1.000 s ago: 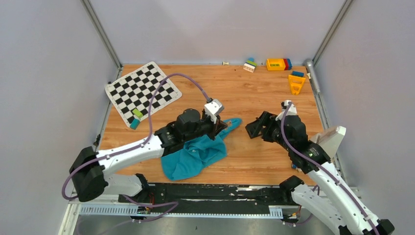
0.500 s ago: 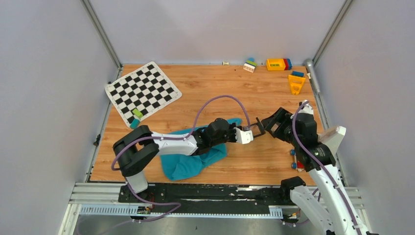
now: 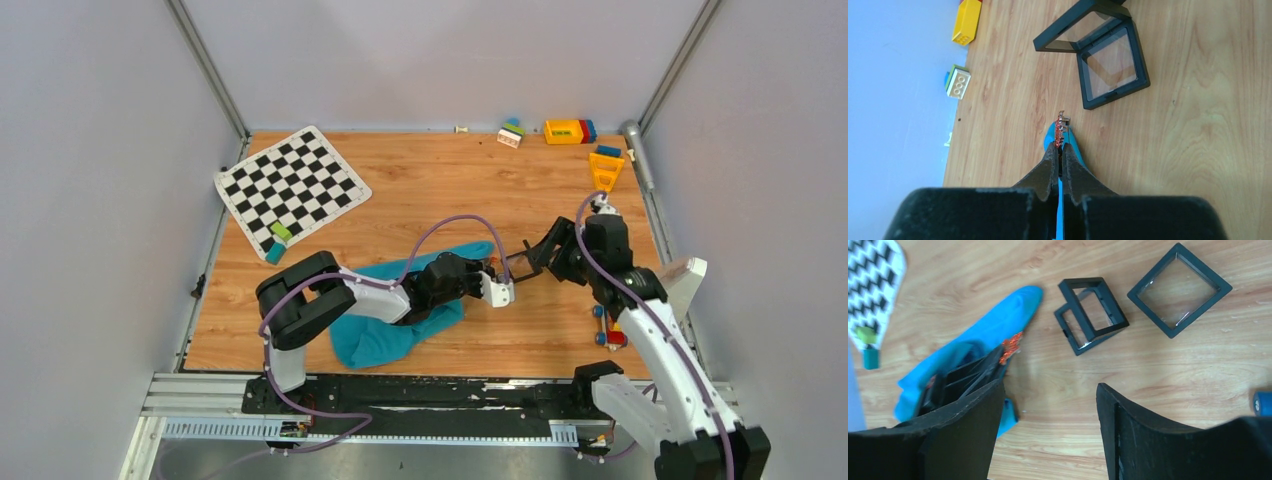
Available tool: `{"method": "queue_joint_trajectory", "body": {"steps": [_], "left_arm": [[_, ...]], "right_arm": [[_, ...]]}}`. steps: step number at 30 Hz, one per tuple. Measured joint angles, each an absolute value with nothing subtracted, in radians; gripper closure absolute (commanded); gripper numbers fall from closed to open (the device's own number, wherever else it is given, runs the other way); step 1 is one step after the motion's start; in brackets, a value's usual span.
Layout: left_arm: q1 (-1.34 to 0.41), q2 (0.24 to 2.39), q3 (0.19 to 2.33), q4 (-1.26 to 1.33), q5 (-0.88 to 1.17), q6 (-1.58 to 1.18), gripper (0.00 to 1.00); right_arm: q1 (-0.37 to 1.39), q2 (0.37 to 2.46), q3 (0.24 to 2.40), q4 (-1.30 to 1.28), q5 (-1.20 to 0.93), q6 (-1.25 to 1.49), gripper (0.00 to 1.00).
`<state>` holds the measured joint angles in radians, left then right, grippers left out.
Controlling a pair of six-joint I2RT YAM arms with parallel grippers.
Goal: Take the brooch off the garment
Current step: Pick up the brooch box from the center of the board.
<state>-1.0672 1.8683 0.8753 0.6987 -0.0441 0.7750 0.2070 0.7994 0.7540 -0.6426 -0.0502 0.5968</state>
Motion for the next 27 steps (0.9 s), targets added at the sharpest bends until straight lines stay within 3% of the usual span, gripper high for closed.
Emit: {"method": "queue_joint_trajectory", "body": {"steps": [10,21,27], "left_arm": [[-1.067,1.795,0.821,0.669,0.000,0.781,1.00],[-1.026,1.737,0.805,0.489,0.014,0.776,1.00],[-0.972,1.703,0.798,0.370,-0.051,0.754,1.00]], "right_arm": [[0.207,1.193,0.849,-0.615,0.012,0.494,0.39],[0.263,1.366,0.925,-0.580,0.103,0.416,0.41],[0.295,1.430,0.933,-0.569,0.139,0.384,0.53]]}}
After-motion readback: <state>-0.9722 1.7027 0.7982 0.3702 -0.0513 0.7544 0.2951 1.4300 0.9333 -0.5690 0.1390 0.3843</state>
